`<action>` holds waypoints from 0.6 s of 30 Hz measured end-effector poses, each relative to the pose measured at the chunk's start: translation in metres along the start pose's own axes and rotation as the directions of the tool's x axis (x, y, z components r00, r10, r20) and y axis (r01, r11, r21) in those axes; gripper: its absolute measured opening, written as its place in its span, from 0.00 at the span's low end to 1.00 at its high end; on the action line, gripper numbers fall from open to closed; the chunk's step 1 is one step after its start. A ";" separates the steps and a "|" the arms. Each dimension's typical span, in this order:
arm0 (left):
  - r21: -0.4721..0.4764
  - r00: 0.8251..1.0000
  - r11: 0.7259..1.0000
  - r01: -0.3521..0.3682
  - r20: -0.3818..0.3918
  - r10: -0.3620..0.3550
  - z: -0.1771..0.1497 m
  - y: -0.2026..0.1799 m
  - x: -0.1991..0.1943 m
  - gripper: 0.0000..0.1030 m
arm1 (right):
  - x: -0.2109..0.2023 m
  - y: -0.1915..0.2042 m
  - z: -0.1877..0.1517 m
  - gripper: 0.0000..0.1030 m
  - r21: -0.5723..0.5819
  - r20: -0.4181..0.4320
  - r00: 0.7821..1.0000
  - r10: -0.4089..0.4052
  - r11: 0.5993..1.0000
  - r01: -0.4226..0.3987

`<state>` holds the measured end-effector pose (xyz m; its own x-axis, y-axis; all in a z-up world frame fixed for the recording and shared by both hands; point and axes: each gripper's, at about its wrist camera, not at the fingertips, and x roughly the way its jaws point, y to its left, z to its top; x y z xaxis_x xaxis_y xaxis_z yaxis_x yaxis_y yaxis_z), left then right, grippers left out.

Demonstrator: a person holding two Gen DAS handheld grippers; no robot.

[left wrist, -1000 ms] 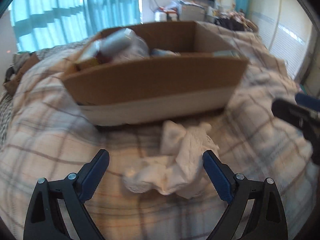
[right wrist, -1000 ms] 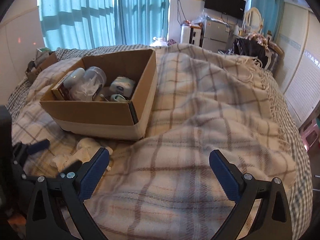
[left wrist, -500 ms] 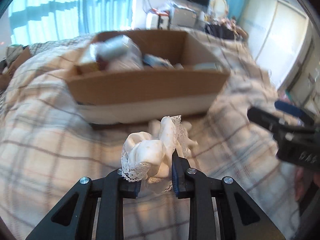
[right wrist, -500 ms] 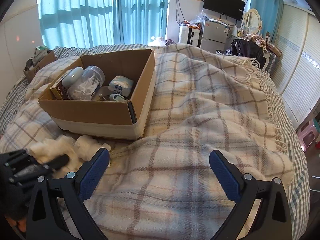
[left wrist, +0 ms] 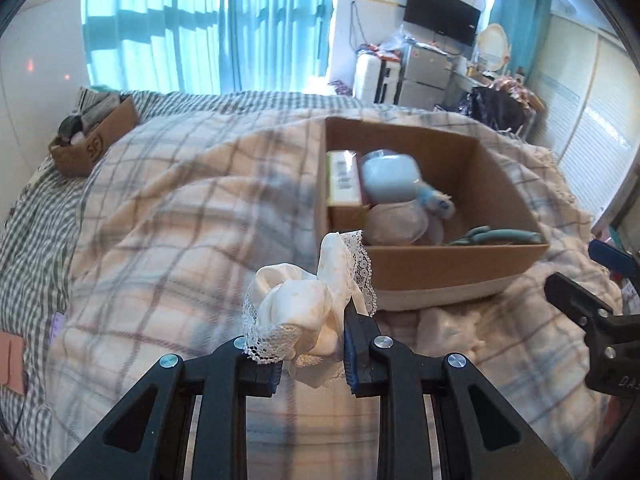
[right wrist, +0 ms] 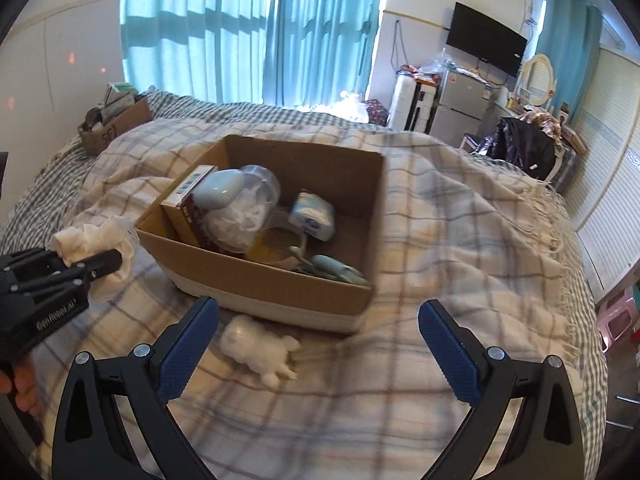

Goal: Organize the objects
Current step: 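Grasp the white lace cloth with the left gripper and lift it, then place the lace cloth in the box left while right places the plush toy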

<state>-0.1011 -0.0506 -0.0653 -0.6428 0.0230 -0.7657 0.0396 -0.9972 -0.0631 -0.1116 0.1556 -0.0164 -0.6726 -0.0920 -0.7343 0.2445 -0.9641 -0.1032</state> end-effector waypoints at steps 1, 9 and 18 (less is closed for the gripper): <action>0.002 1.000 1.000 -0.002 -0.005 0.002 -0.002 0.000 0.004 0.23 | 0.006 0.006 0.001 0.97 -0.003 -0.010 1.000 0.008 1.000 -0.008; 0.040 0.999 0.999 -0.005 -0.049 0.007 -0.016 0.000 0.024 0.23 | 0.065 0.023 -0.020 0.97 -0.004 -0.134 0.990 0.037 0.999 -0.038; 0.017 0.997 0.999 0.035 -0.071 -0.034 -0.019 0.003 0.029 0.23 | 0.107 0.035 -0.034 0.92 -0.003 -0.267 0.957 0.111 0.993 -0.116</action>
<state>-0.1046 -0.0520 -0.0999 -0.5876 0.0614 -0.8068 0.0039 -0.9969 -0.0788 -0.1511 0.1201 -0.1216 -0.4306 -0.1287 -0.8933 0.3228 -0.9463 -0.0193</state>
